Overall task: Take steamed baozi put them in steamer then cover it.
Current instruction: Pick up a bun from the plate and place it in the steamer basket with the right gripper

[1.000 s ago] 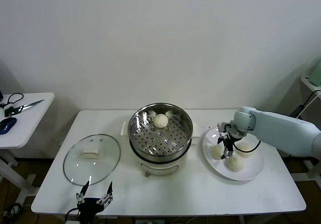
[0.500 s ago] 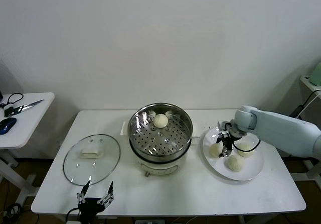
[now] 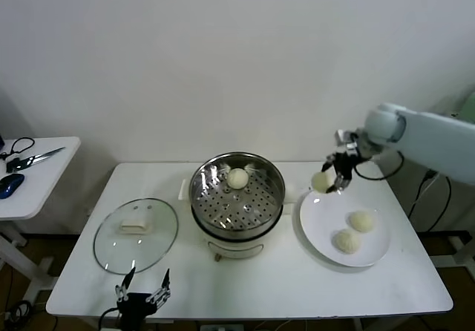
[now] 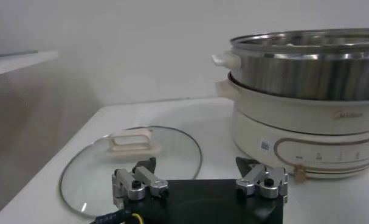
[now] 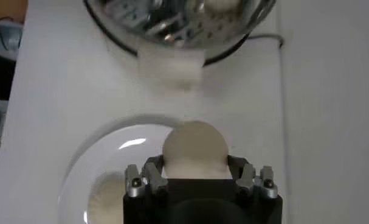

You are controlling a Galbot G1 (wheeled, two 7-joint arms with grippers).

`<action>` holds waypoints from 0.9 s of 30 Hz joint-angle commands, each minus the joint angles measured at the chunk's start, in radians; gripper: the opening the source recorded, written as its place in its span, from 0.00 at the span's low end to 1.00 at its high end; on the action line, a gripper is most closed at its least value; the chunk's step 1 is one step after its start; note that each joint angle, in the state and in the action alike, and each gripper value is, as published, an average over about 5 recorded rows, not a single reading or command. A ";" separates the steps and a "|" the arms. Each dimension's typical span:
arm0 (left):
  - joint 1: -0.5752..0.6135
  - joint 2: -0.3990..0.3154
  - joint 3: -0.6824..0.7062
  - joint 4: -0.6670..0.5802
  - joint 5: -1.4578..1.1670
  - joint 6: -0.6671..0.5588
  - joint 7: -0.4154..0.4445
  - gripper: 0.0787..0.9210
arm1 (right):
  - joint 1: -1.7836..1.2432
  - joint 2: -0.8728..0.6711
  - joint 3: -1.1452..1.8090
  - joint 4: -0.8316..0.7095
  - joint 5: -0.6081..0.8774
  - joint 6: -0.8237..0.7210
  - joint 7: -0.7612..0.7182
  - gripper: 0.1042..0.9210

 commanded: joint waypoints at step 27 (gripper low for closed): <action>0.002 0.000 -0.020 -0.014 -0.021 0.012 -0.013 0.88 | -0.270 0.591 0.025 -0.133 0.076 -0.199 0.269 0.72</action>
